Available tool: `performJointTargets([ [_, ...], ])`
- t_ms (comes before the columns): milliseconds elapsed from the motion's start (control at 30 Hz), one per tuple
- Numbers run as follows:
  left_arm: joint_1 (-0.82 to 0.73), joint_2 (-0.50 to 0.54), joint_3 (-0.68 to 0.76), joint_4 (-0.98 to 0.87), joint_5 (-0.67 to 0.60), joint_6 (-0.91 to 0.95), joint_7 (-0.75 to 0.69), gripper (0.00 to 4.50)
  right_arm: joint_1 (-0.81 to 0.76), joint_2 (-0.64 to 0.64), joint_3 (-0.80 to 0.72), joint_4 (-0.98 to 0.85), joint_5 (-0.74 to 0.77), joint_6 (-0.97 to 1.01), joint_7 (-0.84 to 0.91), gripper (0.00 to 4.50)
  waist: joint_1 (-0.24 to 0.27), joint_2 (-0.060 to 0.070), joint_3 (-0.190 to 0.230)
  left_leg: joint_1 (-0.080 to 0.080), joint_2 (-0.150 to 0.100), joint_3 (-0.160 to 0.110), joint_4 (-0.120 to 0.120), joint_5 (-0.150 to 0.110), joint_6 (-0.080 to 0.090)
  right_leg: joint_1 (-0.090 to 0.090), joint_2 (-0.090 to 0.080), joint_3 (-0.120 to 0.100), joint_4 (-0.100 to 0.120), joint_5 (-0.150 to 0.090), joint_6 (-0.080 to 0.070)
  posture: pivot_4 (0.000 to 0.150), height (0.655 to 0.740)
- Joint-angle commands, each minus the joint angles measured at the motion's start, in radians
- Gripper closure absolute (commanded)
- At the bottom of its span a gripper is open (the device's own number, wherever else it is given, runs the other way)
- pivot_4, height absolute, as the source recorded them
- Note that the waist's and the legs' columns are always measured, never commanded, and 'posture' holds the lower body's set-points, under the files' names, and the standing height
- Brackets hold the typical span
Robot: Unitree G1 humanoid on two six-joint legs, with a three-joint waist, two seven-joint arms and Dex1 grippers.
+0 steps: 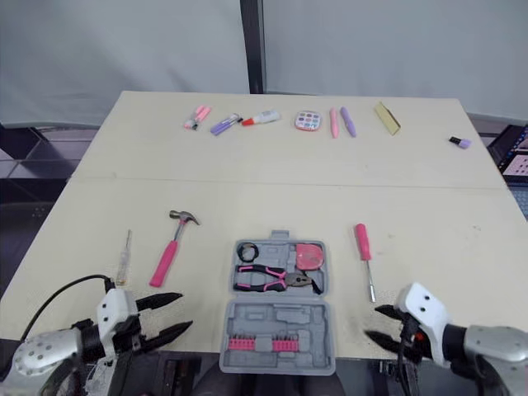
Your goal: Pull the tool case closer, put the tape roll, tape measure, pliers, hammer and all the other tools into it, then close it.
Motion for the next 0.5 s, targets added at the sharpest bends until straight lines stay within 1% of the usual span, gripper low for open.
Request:
performJointTargets([
  [33, -0.041, -0.010, -0.057, 0.042, 0.057, -0.031, 0.017, 3.57, -0.016, 0.015, 0.047, 0.017, -0.024, -0.011, -0.030, 3.93, 0.000, 0.000, 0.000, 0.000, 0.000, 0.000, 0.000, 0.000, 0.000, -0.001, 0.000, 0.000, 0.002, 0.000, 0.000, 0.150, 0.7134],
  [67, -0.057, -0.016, -0.073, 0.047, 0.063, -0.026, 0.021, 4.09, -0.024, 0.018, 0.060, 0.021, -0.029, -0.013, -0.038, 4.45, 0.000, 0.000, 0.000, 0.000, 0.000, 0.000, 0.000, 0.000, 0.000, -0.002, 0.000, 0.000, 0.005, 0.000, 0.000, 0.150, 0.7134],
  [100, -0.070, -0.020, -0.088, 0.048, 0.069, -0.014, 0.027, 4.45, -0.030, 0.022, 0.071, 0.023, -0.035, -0.016, -0.046, 4.50, 0.000, 0.000, 0.000, 0.000, 0.000, 0.000, 0.000, 0.000, 0.000, -0.002, 0.000, 0.000, 0.006, 0.000, 0.000, 0.150, 0.7134],
  [200, -0.096, -0.023, -0.121, 0.045, 0.087, 0.003, 0.041, 4.45, -0.055, 0.035, 0.096, 0.026, -0.051, -0.019, -0.071, 4.50, 0.000, 0.000, 0.000, 0.000, -0.001, 0.000, 0.001, 0.000, 0.000, -0.002, 0.000, -0.001, 0.007, 0.000, 0.000, 0.150, 0.7134],
  [367, -0.176, -0.019, -0.190, 0.033, 0.106, 0.072, 0.043, 4.45, -0.152, 0.059, 0.160, 0.056, -0.072, 0.011, -0.116, 4.50, -0.003, 0.000, 0.000, 0.000, 0.000, 0.000, 0.003, 0.000, 0.000, -0.002, 0.000, 0.000, 0.007, 0.000, 0.000, 0.150, 0.7134],
  [500, -0.226, -0.019, -0.218, 0.042, 0.112, 0.115, 0.050, 4.45, -0.182, 0.067, 0.185, 0.073, -0.083, 0.020, -0.132, 4.50, -0.002, 0.000, 0.000, 0.000, -0.001, -0.001, 0.003, 0.000, 0.000, -0.004, 0.000, 0.000, 0.014, 0.000, 0.000, 0.150, 0.7134],
])
